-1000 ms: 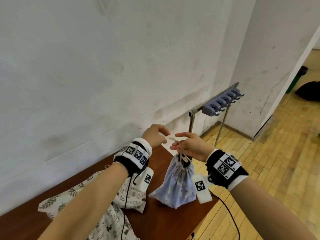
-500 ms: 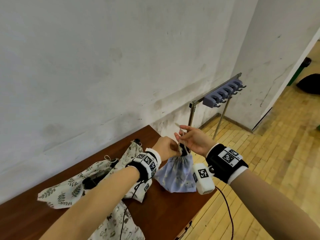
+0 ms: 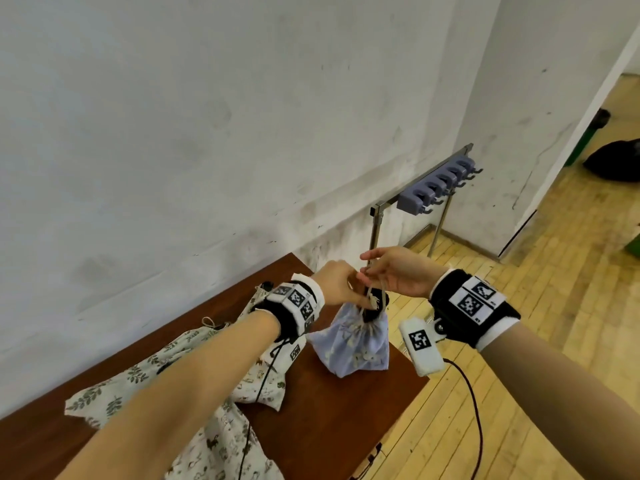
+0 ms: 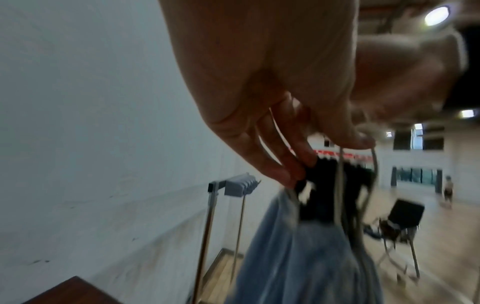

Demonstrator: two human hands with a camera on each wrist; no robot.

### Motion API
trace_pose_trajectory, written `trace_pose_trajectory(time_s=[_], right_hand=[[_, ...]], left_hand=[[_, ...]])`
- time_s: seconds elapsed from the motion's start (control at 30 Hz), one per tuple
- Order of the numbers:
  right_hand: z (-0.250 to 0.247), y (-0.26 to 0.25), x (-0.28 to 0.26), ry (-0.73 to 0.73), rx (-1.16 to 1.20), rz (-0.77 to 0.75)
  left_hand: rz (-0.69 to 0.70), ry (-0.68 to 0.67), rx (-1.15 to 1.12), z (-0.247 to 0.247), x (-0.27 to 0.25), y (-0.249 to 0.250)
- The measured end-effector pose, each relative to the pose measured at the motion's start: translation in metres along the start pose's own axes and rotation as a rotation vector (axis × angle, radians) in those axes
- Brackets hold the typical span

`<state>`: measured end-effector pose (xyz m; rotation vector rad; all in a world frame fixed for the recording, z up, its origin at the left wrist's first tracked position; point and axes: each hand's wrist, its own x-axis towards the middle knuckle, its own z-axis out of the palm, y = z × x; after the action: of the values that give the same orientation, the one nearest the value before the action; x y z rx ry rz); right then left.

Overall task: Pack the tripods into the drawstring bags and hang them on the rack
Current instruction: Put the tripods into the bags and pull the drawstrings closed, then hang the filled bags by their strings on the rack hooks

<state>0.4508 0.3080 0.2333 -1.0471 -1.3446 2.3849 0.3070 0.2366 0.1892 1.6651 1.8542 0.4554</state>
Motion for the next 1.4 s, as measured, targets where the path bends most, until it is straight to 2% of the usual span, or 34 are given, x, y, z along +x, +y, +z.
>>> trace_pose_trajectory(time_s=[0.1, 0.17, 0.27, 0.33, 0.47, 0.6, 0.8, 0.93, 1.07, 1.17, 1.4], right_hand=[[-0.006, -0.010, -0.006, 0.010, -0.219, -0.067], [-0.013, -0.018, -0.013, 0.012, -0.261, -0.102], [-0.019, -0.027, -0.030, 0.001, -0.414, -0.159], [-0.024, -0.034, -0.041, 0.058, -0.563, -0.225], [-0.068, -0.046, -0.064, 0.150, -0.665, -0.317], [-0.112, -0.052, -0.075, 0.254, -0.813, -0.379], [-0.175, -0.054, -0.078, 0.332, -0.911, -0.344], [-0.199, -0.053, -0.067, 0.371, -0.930, -0.372], [-0.231, -0.055, -0.042, 0.380, -0.928, -0.391], [-0.253, -0.057, -0.015, 0.391, -0.884, -0.399], [-0.304, -0.087, 0.079, 0.324, -0.932, -0.305]], left_hand=[[0.061, 0.043, -0.158, -0.025, 0.001, 0.021], [0.124, -0.007, -0.271, -0.033, 0.007, 0.038], [0.200, -0.073, -0.245, -0.032, 0.019, 0.065], [0.226, -0.066, -0.242, -0.030, 0.028, 0.078], [0.280, -0.086, -0.235, -0.017, 0.048, 0.110], [0.162, -0.106, -0.417, -0.001, 0.075, 0.135], [0.035, -0.132, -0.692, 0.021, 0.113, 0.159], [0.020, -0.169, -0.672, 0.034, 0.139, 0.165], [-0.004, -0.174, -0.745, 0.045, 0.172, 0.154], [-0.022, -0.140, -0.794, 0.050, 0.203, 0.142], [-0.053, -0.105, -0.858, 0.047, 0.301, 0.103]])
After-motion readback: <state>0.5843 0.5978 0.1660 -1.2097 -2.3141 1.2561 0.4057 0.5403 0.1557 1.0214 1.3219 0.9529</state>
